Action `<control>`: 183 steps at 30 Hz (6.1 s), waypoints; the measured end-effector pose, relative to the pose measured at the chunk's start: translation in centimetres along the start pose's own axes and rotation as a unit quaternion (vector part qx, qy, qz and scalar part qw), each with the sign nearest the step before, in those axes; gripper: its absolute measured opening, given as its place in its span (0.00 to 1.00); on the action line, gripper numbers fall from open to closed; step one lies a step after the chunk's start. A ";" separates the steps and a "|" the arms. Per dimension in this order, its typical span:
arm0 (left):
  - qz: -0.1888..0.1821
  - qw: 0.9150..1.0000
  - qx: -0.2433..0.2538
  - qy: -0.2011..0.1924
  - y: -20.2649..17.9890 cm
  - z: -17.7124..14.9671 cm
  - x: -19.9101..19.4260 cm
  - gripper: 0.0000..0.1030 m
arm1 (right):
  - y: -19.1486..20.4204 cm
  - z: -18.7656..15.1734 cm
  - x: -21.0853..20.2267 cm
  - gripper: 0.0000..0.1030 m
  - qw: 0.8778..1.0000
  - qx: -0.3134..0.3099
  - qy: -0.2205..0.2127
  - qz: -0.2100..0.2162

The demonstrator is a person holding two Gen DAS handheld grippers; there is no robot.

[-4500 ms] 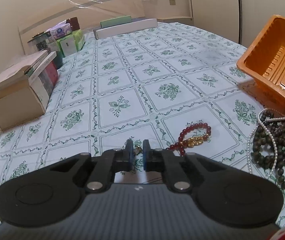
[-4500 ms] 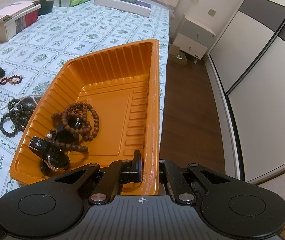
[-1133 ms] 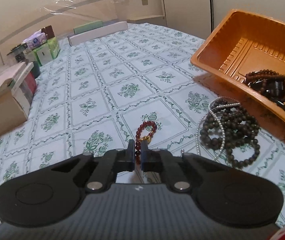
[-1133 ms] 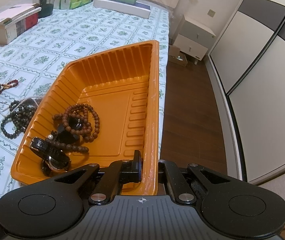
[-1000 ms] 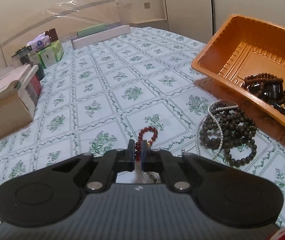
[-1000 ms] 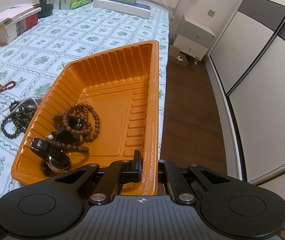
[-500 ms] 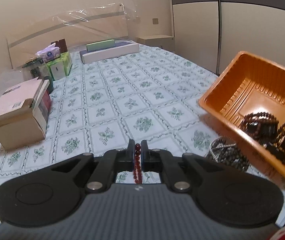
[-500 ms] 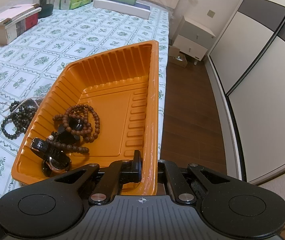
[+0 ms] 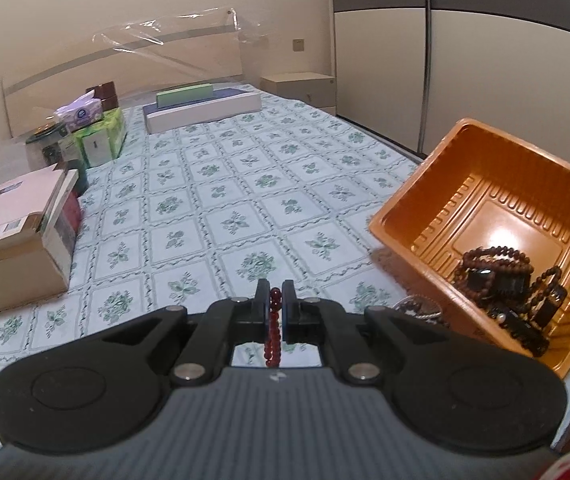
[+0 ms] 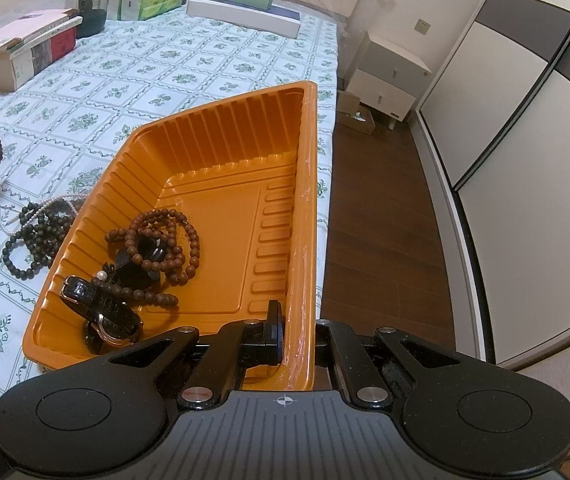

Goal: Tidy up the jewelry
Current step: 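Lower the red bead bracelet into the orange tray with the left gripper, then grasp a long dark bead necklace from the sheet with the left gripper, then lift the dark bead necklace and lower it into the orange tray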

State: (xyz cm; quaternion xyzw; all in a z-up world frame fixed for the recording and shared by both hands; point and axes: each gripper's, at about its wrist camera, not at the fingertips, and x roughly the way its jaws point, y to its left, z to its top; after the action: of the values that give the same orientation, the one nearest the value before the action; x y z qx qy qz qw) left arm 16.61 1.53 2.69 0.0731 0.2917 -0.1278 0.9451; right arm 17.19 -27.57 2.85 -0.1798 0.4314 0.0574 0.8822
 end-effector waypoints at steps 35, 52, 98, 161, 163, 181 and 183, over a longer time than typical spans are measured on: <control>-0.209 0.977 0.038 -0.001 -14.6 6.0 3.0 0.04 | -0.3 -0.1 0.2 0.04 1.000 0.006 -0.002 0.008; -0.263 0.964 0.030 0.015 -16.0 6.2 4.0 0.04 | -0.4 -0.2 0.1 0.04 1.000 0.008 0.000 0.009; -0.008 0.997 -0.026 0.069 -1.6 -7.3 0.2 0.21 | -0.6 -0.3 0.0 0.04 1.000 0.004 -0.001 0.006; 0.023 0.981 0.162 -0.100 1.4 11.2 -9.4 0.06 | -0.5 -0.6 0.0 0.04 1.000 0.004 0.002 0.004; 0.023 0.980 0.167 -0.110 1.5 12.3 -10.0 0.06 | -0.5 -0.6 0.0 0.04 1.000 0.004 0.002 0.004; 0.011 0.963 0.210 -0.167 0.3 18.6 -12.4 0.06 | -0.5 -0.6 0.0 0.04 1.000 0.003 0.002 0.004; 0.008 0.962 0.214 -0.172 0.0 19.4 -12.5 0.06 | -0.5 -0.6 0.0 0.04 1.000 0.003 0.002 0.003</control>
State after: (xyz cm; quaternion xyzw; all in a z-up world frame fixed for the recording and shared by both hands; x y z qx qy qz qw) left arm 16.96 -0.10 25.67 0.2525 0.0902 -0.1903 0.9444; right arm 16.87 -28.27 2.70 -0.1758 0.4339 0.0584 0.8817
